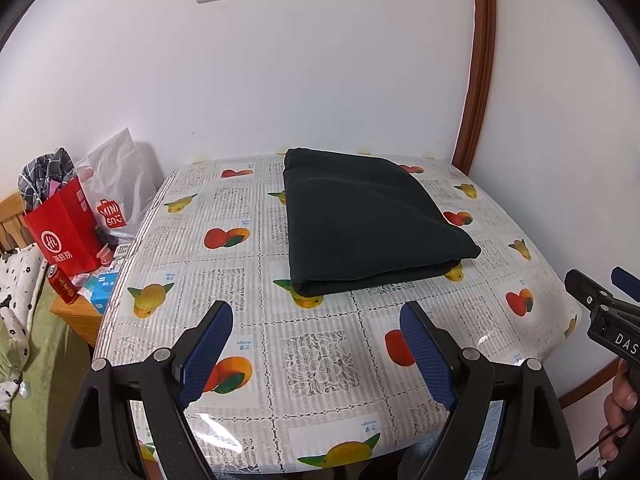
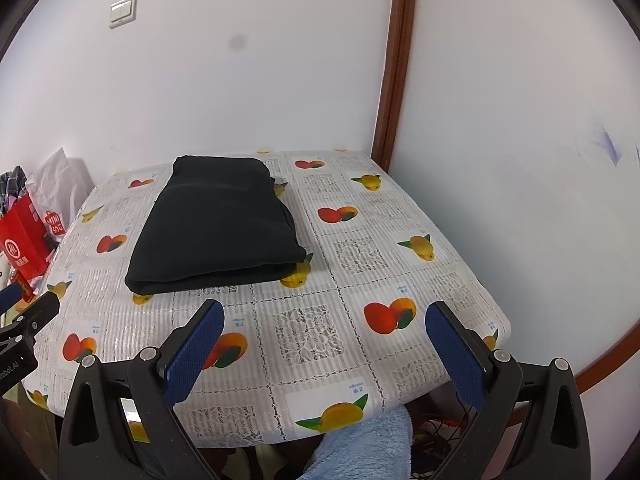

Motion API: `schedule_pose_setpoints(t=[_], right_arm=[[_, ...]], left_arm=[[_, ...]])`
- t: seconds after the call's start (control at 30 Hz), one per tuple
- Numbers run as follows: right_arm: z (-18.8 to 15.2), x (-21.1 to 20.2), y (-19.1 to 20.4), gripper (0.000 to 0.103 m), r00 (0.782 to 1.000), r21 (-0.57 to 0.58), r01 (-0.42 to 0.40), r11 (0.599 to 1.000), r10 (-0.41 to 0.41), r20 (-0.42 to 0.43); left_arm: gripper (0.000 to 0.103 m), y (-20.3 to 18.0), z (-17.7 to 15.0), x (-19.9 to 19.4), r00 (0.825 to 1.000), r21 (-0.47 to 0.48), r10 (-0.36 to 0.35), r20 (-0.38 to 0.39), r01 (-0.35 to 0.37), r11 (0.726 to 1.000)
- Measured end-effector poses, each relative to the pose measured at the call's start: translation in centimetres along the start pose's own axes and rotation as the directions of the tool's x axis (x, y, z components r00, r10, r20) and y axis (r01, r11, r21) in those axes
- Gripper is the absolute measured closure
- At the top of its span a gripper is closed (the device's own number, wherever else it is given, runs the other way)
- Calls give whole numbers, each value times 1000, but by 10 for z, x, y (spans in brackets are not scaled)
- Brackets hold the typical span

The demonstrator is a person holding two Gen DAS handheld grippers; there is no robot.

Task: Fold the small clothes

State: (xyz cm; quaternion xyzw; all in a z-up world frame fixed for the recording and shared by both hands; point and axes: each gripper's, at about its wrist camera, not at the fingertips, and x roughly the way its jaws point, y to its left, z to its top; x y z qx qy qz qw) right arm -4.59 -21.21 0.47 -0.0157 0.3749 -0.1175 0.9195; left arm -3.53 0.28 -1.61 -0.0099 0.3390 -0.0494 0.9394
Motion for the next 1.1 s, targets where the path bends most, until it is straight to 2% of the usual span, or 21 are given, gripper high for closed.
schedule_pose_setpoints(t=[0.9, 1.1], right_arm=[[-3, -3, 4, 3, 1000, -5, -1, 1000, 1, 6], [-2, -7, 5, 3, 998, -10, -58, 998, 58, 10]], left_arm=[[18, 3, 2, -1, 1000, -4, -6, 4, 6, 1000], [18, 4, 4, -1, 1000, -4, -16, 7, 16, 1000]])
